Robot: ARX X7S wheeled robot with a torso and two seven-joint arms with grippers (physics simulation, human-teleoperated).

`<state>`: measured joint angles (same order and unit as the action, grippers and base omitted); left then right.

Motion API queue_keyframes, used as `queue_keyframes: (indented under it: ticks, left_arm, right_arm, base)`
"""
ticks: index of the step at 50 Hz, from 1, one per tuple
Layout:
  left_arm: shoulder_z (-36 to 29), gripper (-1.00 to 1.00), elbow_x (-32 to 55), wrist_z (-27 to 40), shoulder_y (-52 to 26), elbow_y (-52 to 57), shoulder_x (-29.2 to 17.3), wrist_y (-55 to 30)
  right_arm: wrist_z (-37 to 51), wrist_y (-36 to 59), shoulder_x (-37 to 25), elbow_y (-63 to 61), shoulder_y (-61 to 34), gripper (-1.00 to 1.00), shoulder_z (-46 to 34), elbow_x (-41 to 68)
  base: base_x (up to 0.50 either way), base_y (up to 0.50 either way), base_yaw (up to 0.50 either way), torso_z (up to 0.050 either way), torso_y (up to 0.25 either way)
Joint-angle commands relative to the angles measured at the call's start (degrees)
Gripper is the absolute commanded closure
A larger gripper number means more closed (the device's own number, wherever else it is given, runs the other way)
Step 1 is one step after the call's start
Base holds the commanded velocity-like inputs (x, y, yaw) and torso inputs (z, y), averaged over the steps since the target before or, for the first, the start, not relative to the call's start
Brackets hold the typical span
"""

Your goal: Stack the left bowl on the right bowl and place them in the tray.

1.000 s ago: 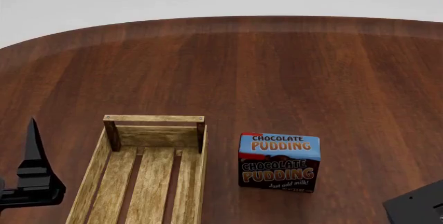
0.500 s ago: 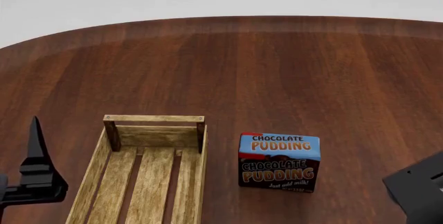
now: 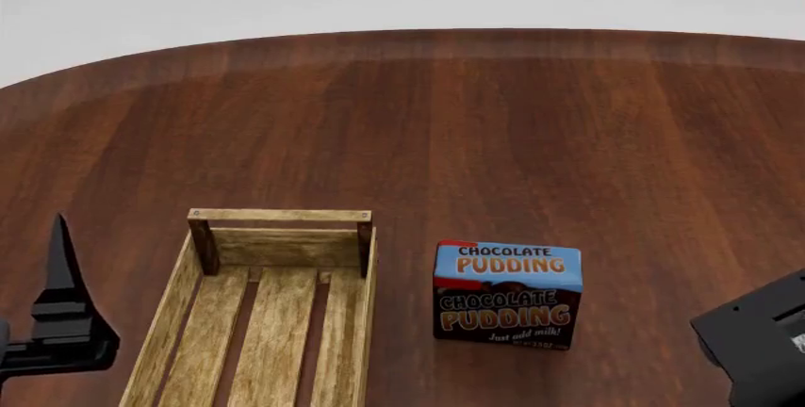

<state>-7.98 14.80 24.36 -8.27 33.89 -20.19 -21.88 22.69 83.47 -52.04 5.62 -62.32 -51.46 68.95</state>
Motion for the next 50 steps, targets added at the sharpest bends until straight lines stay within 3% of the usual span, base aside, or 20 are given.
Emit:
queue_keyframes:
  ticks: [1, 50]
  left_arm:
    - [0.04, -1.0, 0.06, 0.31, 0.38, 0.32, -0.28, 0.05]
    - [-0.53, -1.0, 0.35, 1.28, -0.09, 0.7, -0.97, -0.31]
  right_arm:
    - [-2.48, -2.35, 0.48, 2.71, -0.76, 1.0, -2.2, -3.12]
    - [-9.57, -8.69, 4.32, 13.48, -0.48, 1.0, -7.19, -8.27]
  base:
    - [0.0, 0.0, 0.0, 0.0, 0.0]
    - [0.0, 0.0, 0.0, 0.0, 0.0]
